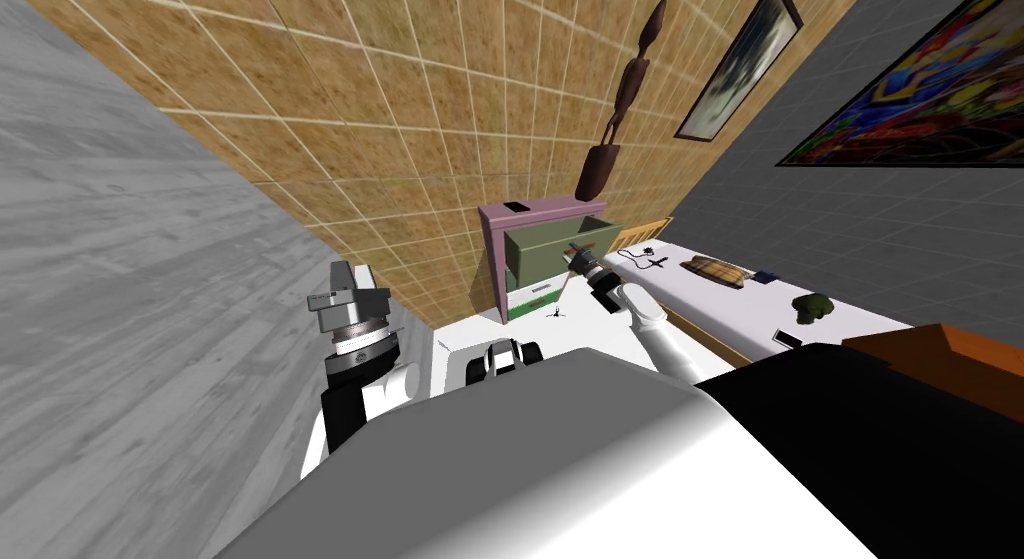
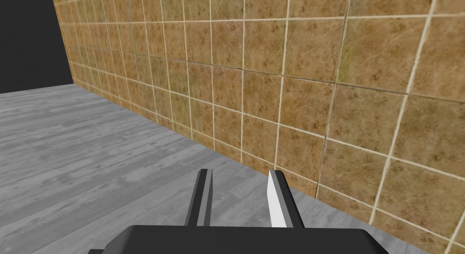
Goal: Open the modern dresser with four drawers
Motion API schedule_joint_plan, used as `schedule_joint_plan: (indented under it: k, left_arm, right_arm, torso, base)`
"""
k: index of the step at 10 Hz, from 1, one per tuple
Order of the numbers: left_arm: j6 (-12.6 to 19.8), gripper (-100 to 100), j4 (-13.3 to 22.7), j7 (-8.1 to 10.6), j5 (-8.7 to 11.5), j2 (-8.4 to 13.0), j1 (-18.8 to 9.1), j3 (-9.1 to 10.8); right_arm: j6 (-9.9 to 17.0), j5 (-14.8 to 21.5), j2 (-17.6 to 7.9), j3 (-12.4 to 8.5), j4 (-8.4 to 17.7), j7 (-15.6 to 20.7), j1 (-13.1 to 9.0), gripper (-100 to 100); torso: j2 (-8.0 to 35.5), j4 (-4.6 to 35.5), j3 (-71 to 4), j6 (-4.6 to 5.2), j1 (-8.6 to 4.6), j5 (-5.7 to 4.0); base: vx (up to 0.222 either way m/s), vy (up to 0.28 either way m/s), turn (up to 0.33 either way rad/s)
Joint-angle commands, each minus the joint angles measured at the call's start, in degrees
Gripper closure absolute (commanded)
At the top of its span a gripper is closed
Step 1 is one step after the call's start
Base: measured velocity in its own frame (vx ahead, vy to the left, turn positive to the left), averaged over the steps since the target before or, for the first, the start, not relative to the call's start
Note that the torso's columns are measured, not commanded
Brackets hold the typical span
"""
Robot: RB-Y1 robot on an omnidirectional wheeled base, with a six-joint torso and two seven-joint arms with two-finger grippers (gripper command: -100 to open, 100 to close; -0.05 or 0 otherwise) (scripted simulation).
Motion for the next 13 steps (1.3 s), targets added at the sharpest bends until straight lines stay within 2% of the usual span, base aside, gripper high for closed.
schedule_joint_plan:
  k: [1,7,8,9,13]
  left_arm:
    - [0.0,0,0.0,0.00,0.0,0.0,0.0,0.00]
    - [0.0,0,0.0,0.00,0.0,0.0,0.0,0.00]
    - [0.0,0,0.0,0.00,0.0,0.0,0.0,0.00]
    - [0.0,0,0.0,0.00,0.0,0.0,0.0,0.00]
    - [0.0,0,0.0,0.00,0.0,0.0,0.0,0.00]
  right_arm:
    - [-0.6,-1.3,-3.6,-1.5,0.8,-2.7,-0.6,-100]
    - [-1.3,-3.6,-11.3,-4.4,1.5,-8.3,-1.1,-100]
    - [-1.5,-3.4,-10.3,-4.1,1.6,-7.5,-0.7,-100]
    - [-1.5,-3.5,-10.5,-4.1,1.6,-7.7,-0.6,0]
    - [-1.5,-3.4,-10.4,-4.0,1.8,-7.7,-0.5,0]
  torso:
    - [-0.2,0.1,-0.1,-0.06,0.08,0.14]
    - [0.6,0.3,0.3,0.04,-0.03,0.09]
    - [0.6,0.4,0.3,0.06,0.05,0.21]
    - [0.7,0.4,0.4,0.02,0.05,0.19]
    - [0.5,0.3,0.3,0.03,0.04,0.13]
  base:
    - [0.026,0.071,-0.018]
    - [0.017,0.057,-0.026]
    - [0.001,0.018,-0.011]
    - [0.000,0.000,0.000]
    - [0.000,0.000,0.000]
